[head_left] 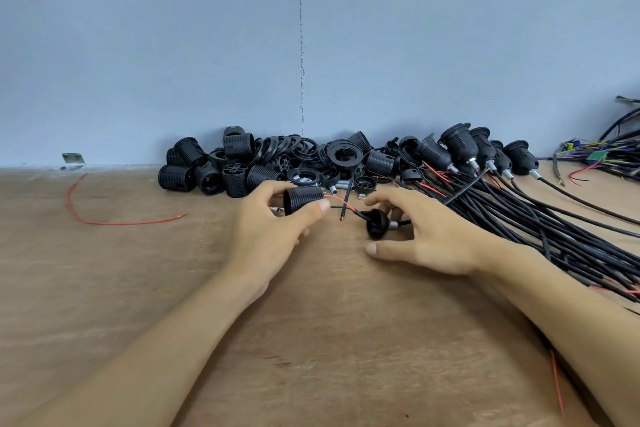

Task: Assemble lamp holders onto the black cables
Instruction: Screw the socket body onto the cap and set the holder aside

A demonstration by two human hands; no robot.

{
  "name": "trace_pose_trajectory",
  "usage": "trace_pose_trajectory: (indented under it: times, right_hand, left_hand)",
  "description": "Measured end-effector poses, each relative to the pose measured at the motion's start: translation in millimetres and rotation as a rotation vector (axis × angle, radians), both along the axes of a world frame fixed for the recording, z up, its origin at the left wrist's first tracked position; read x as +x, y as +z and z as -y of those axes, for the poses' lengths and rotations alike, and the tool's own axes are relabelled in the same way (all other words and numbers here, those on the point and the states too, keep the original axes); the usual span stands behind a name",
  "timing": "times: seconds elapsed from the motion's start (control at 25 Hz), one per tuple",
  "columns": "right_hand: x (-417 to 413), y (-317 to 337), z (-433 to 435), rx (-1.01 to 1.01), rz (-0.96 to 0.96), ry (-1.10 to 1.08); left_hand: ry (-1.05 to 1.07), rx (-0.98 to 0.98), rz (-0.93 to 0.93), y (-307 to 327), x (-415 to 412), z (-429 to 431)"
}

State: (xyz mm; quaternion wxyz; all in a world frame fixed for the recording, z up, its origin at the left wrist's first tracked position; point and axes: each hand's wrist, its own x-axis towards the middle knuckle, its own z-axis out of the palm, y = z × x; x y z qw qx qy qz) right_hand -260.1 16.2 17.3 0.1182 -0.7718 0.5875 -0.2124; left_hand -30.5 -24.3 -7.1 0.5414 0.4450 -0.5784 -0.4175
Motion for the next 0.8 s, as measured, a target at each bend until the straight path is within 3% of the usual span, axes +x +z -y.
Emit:
trace_pose_trajectory:
  times: [0.28, 0.6, 0.8]
  right_hand:
    - [4, -7, 1, -0.129, 0.076, 0.026]
    - [17, -8, -3, -0.156, 0.189, 0.13]
    - [14, 1, -4, 0.079, 0.313, 0.094]
  left_hand:
    - [-0.141, 0.149, -0.369, 4, 2, 7]
    - [-0.252, 0.141, -0.235, 0, -4, -3]
    - [-0.32, 0.14, -0.21, 2, -4, -5]
